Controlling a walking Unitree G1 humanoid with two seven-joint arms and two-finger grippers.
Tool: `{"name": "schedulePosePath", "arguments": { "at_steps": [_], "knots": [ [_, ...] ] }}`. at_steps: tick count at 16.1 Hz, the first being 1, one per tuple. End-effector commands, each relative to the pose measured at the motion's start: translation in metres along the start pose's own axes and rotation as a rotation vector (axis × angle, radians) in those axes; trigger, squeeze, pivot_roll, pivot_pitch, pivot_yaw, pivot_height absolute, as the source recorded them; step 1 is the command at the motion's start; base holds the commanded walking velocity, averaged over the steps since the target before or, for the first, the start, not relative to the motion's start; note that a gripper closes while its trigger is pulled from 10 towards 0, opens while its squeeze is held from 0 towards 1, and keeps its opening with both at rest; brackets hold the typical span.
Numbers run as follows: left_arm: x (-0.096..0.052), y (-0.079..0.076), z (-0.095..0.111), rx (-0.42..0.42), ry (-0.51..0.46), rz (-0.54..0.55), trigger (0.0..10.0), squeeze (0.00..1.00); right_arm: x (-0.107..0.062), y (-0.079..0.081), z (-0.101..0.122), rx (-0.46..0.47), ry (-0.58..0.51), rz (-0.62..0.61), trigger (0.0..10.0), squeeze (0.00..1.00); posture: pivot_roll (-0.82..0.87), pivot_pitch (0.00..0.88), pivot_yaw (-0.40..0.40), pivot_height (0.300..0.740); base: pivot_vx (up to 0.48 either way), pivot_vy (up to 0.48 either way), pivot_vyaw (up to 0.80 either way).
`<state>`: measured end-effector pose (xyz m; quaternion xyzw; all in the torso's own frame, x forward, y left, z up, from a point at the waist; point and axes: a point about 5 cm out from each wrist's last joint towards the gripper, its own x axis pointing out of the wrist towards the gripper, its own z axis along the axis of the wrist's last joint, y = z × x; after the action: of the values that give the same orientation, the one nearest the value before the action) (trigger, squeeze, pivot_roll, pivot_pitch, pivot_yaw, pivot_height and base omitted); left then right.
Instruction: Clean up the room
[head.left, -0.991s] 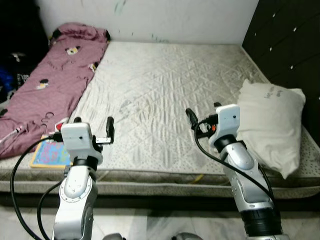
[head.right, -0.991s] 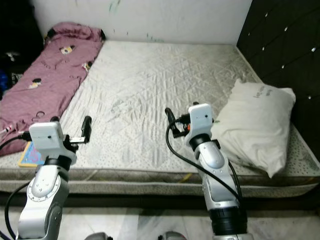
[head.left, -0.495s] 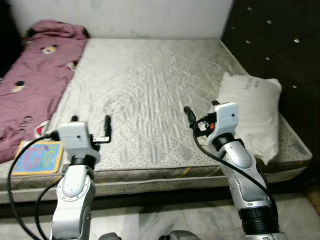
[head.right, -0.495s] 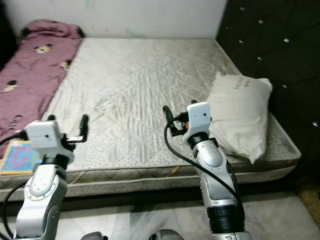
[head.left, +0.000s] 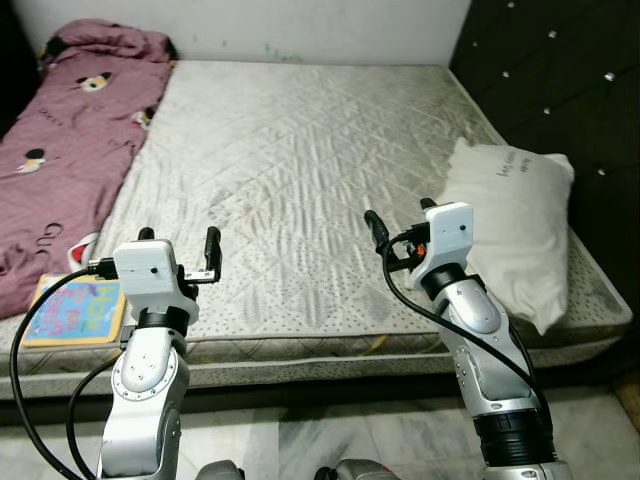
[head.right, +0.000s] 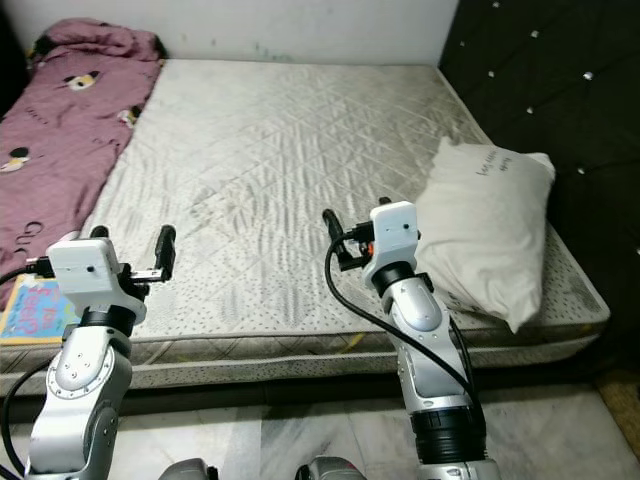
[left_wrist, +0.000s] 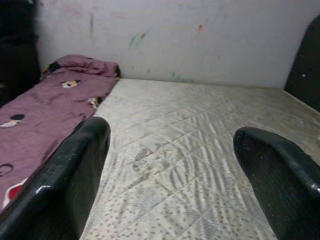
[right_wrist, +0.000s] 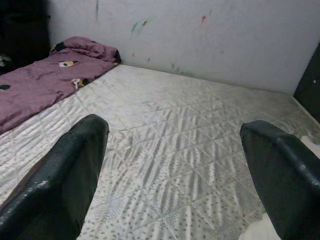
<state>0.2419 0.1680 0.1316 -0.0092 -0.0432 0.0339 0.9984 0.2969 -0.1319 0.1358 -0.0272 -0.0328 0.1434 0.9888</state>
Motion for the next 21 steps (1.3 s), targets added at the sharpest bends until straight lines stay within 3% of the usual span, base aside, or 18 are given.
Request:
{"name": "schedulePosePath", "arguments": {
  "at_steps": [1,10,21],
  "knots": [
    [-0.0002,0.0013,-0.0005,0.003,0.005,0.011,10.0,0.00,0.0010,-0.0018,0.0010,-0.008,0.001,-0.002,10.0,0.00,-0.08,0.000,-0.046,0.740,0.000,0.000,0.00],
    [-0.0004,0.0006,-0.0008,-0.006,0.010,0.009,10.0,0.00,0.0004,-0.0024,0.0010,-0.017,0.003,-0.004,10.0,0.00,-0.09,0.000,-0.045,0.740,0.000,-0.320,0.00],
    [0.0006,-0.0010,0.0006,-0.013,-0.015,-0.020,10.0,0.00,0.0009,-0.0040,0.0004,-0.013,0.003,-0.016,10.0,0.00,-0.09,0.000,-0.046,0.740,0.028,0.000,0.00]
  ]
}}
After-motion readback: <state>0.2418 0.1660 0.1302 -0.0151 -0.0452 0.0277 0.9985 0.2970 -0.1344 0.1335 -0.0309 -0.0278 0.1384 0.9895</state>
